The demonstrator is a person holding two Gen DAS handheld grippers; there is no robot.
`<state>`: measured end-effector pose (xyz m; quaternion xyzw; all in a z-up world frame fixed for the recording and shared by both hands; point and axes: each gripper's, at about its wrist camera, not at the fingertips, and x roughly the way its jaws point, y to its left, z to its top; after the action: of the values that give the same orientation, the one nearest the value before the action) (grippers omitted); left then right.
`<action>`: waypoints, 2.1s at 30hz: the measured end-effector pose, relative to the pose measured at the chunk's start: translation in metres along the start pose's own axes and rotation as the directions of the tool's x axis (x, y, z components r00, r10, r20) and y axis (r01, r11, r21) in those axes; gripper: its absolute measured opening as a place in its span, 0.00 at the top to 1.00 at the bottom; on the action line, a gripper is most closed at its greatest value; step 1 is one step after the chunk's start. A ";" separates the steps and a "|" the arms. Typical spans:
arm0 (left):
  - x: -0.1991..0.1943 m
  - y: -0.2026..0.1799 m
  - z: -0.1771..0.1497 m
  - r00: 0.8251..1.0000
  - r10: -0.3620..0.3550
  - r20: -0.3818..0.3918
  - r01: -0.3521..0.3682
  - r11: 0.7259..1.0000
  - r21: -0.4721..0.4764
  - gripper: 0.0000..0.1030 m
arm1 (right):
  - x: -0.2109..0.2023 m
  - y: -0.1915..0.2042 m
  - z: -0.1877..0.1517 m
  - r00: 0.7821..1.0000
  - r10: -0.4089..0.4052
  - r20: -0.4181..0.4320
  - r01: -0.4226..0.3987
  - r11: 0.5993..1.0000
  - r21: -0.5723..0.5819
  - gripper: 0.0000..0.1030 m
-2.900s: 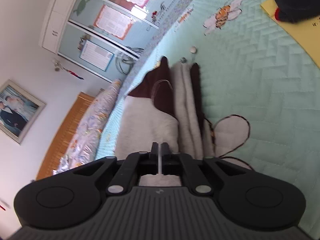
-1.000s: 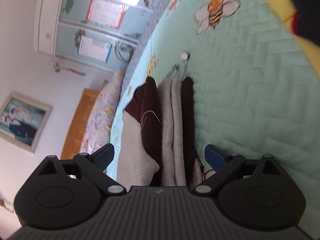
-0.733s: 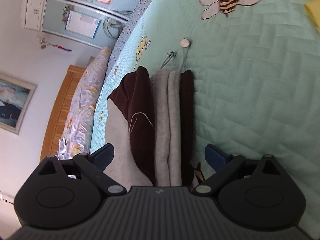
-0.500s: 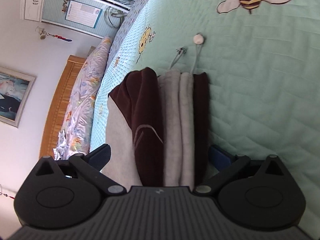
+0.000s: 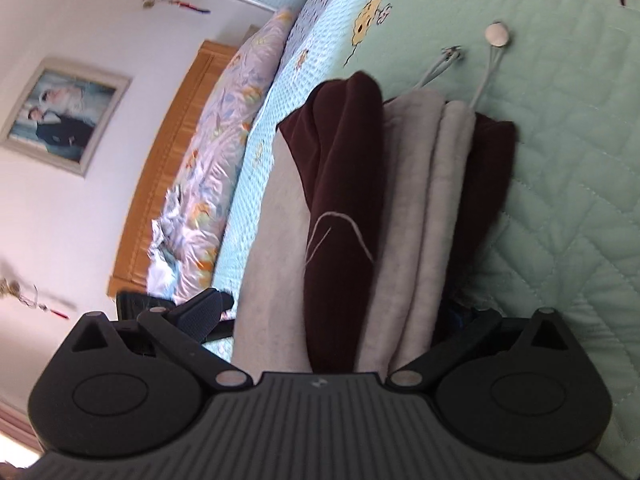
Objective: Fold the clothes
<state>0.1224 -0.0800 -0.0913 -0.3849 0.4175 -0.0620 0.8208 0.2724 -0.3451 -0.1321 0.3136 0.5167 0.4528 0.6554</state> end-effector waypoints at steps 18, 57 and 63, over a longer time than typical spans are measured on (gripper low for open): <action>0.074 -0.005 0.023 0.965 -0.247 -0.085 0.229 0.957 -0.177 0.00 | 0.001 -0.012 -0.010 0.993 -0.094 0.073 0.097 0.994 -0.043 0.32; 0.079 -0.032 -0.001 0.950 -0.263 -0.171 0.260 0.965 -0.039 0.11 | -0.039 -0.046 -0.053 0.960 -0.013 0.280 -0.033 0.987 0.159 0.31; 0.087 -0.040 0.000 0.955 -0.197 -0.221 0.216 0.975 0.061 0.23 | -0.025 -0.036 -0.050 0.977 -0.017 0.211 0.001 0.997 0.073 0.13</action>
<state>0.1874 -0.1449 -0.1194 -0.3826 0.4575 -0.2059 0.7758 0.2331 -0.3848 -0.1677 0.3811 0.4614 0.3950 0.6971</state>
